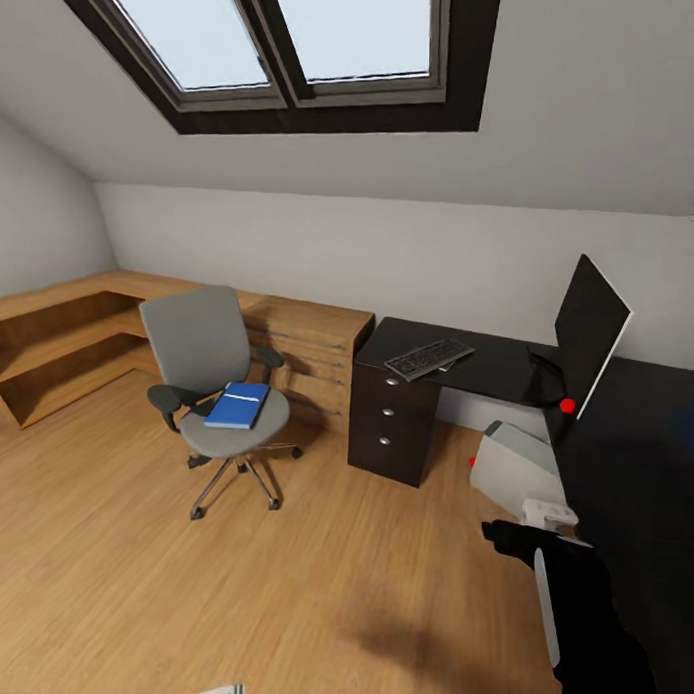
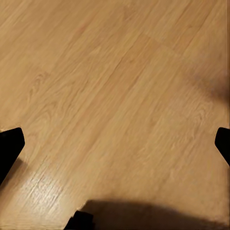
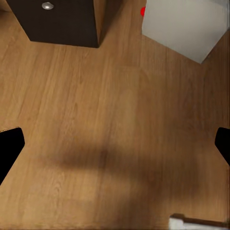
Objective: In the bedroom, organize the workspace by keeping the computer under the desk, ensuring the monitor is on the desk, placing the keyboard on the desk next to the monitor, placing the mouse on the desk next to the keyboard, moving the folder from the swivel chair onto the desk next to the mouse, stacking the notebook on top of the folder with the pen on top of the notebook, and positioning the swivel chair next to the desk.
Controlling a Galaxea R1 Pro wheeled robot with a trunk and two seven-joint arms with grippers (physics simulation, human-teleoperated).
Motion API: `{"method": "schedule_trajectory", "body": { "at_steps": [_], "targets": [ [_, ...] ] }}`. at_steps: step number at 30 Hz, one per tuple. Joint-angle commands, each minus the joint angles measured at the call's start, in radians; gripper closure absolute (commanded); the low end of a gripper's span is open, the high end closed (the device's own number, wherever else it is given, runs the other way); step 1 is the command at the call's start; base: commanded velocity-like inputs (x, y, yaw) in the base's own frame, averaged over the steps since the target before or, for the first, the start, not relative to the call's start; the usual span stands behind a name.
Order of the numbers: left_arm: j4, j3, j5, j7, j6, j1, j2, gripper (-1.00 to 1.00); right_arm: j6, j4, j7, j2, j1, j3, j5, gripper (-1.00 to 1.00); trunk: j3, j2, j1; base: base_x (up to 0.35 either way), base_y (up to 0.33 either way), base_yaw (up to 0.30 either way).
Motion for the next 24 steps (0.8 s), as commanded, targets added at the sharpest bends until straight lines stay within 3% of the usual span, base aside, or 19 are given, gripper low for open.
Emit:
{"method": "schedule_trajectory", "body": {
  "at_steps": [1, 15, 24],
  "targets": [
    [-0.001, -0.002, 0.010, 0.004, -0.002, 0.000, 0.000, -1.00, 0.004, -0.001, 0.010, 0.001, -0.001, -0.002, 0.011, -1.00, -0.001, -0.001, 0.000, -0.301, -0.191, -0.005],
    [0.001, -0.001, 0.012, 0.004, -0.001, 0.000, 0.001, -1.00, 0.004, -0.002, 0.009, -0.003, -0.001, -0.002, 0.013, -1.00, -0.001, -0.001, 0.000, -0.289, -0.200, -0.006],
    [0.001, 0.001, 0.012, 0.005, -0.001, 0.000, 0.007, -1.00, 0.003, -0.003, 0.009, -0.005, -0.001, -0.034, 0.013, -1.00, 0.005, -0.001, 0.000, -0.168, -0.273, -0.207]
  ]
}}
